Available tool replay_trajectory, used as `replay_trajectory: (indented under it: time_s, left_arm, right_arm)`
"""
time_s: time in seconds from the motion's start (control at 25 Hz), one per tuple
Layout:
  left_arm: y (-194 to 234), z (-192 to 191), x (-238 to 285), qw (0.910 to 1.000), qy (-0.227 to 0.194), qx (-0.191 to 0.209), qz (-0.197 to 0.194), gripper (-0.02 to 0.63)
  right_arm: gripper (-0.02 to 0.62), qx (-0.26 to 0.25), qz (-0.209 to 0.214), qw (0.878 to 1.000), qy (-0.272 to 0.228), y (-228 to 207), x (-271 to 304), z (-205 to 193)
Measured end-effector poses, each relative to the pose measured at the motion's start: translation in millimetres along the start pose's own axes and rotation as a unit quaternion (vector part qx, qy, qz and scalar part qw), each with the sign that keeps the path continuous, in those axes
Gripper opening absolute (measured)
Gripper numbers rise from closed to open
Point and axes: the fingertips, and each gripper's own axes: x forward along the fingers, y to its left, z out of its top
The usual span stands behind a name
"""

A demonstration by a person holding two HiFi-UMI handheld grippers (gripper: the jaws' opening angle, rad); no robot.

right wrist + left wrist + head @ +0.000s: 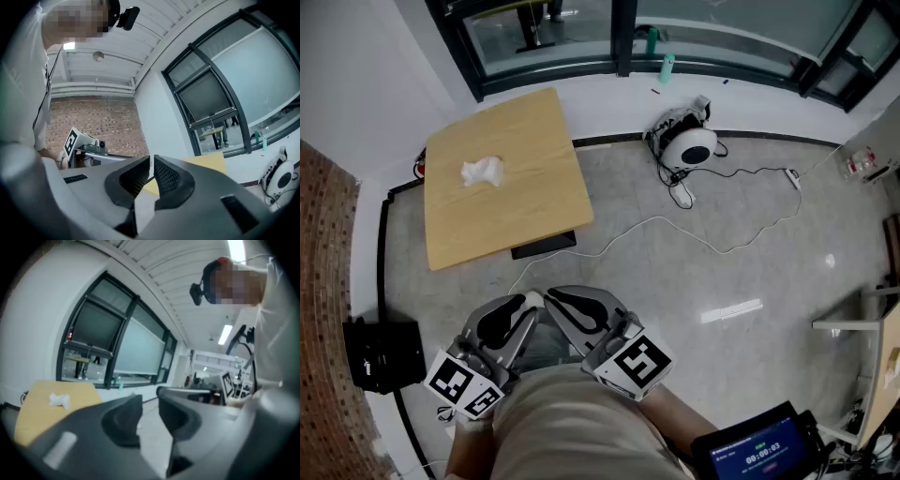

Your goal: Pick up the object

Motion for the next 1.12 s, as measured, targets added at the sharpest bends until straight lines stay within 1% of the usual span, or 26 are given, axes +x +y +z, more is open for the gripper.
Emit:
replay_trajectory:
  time_s: [0.12,0.24,0.36,0.44,0.64,0.76,0.84,0.96,1.12]
  left_arm:
    - [27.7,-1.9,6.2,0.9999,0.004,-0.007,-0.011,0.094]
    - [77.0,-0.1,11.3,0.9996,0.004,-0.019,-0.021,0.094]
    - [136.0,16.9,13.7,0.9994,-0.003,-0.024,-0.026,0.094]
    - [178.0,29.7,9.4,0.9992,-0.009,-0.030,-0.026,0.094]
    - [291.6,47.7,-21.6,0.9986,-0.012,-0.046,-0.022,0.094]
    - [355.3,52.1,-45.2,0.9981,-0.014,-0.060,0.003,0.100]
    - [386.8,54.0,-59.7,0.9972,-0.020,-0.067,0.026,0.100]
    - [417.5,52.2,-76.1,0.9941,-0.029,-0.089,0.054,0.100]
    - [441.5,42.9,-96.7,0.9874,-0.040,-0.116,0.100,0.100]
  right_arm:
    - [0.008,0.004,-0.013,1.000,0.018,-13.0,23.0,-8.1]
    - [0.008,-0.006,-0.031,0.999,0.033,-35.6,62.2,-16.4]
    - [0.008,-0.005,-0.049,0.998,0.043,-57.5,113.2,-10.9]
    - [0.008,-0.007,-0.050,0.997,0.056,-64.7,155.4,-8.2]
    - [0.008,-0.015,-0.051,0.995,0.087,-72.7,265.9,-6.8]
    - [0.008,-0.017,-0.040,0.992,0.116,-76.2,323.4,-11.6]
    - [0.009,-0.010,-0.024,0.991,0.132,-75.4,357.1,-15.4]
    - [0.008,-0.005,0.006,0.988,0.154,-71.0,399.1,-22.1]
    - [0.009,-0.007,0.053,0.980,0.192,-66.2,440.0,-37.0]
